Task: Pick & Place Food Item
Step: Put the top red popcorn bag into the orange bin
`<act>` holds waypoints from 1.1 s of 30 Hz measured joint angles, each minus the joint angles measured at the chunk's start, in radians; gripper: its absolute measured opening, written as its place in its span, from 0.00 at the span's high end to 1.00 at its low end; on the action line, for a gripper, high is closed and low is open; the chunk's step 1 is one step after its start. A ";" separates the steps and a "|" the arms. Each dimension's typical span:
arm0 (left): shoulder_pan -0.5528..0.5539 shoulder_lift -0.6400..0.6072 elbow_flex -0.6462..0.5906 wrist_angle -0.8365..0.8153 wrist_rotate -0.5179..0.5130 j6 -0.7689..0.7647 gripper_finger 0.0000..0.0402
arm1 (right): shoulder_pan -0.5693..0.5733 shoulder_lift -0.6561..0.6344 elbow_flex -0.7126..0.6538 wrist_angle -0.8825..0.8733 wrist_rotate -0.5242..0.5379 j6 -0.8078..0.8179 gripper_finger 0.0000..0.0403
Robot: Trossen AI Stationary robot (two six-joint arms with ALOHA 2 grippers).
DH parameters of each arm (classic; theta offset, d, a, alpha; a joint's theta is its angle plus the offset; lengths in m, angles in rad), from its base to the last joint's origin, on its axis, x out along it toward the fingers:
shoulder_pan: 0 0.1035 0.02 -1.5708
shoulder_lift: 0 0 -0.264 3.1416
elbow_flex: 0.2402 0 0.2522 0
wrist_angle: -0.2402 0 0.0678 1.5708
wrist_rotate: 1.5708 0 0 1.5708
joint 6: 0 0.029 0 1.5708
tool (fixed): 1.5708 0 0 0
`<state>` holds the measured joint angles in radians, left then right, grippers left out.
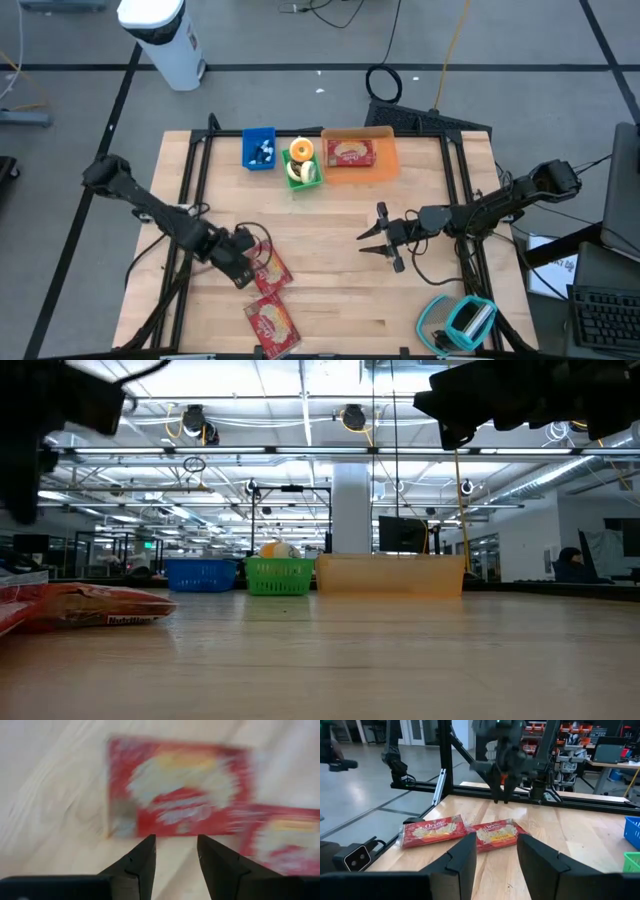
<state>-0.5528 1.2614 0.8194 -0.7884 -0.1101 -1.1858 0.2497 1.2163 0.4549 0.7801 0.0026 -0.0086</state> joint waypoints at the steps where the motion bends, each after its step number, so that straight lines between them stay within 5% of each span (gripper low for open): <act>1: -0.011 0.022 -0.009 -0.014 0.000 -0.038 0.64 | 0.000 0.000 0.000 -0.002 0.000 0.000 0.68; 9: -0.001 0.143 -0.043 -0.030 -0.067 -0.121 0.62 | 0.000 0.000 0.000 -0.006 -0.002 -0.002 0.68; 22: 0.088 0.256 -0.045 0.024 -0.100 0.040 0.41 | 0.000 0.000 0.000 -0.006 -0.003 0.005 0.68; 27: 0.105 0.280 -0.043 0.078 -0.086 0.106 0.44 | 0.000 0.000 0.000 -0.007 -0.003 0.005 0.68; 33: 0.122 0.283 -0.044 0.151 -0.081 0.204 0.59 | 0.000 0.000 0.000 -0.014 -0.003 0.005 0.68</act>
<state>-0.4304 1.5448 0.7757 -0.6373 -0.1908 -0.9821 0.2497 1.2163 0.4549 0.7662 -0.0002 -0.0036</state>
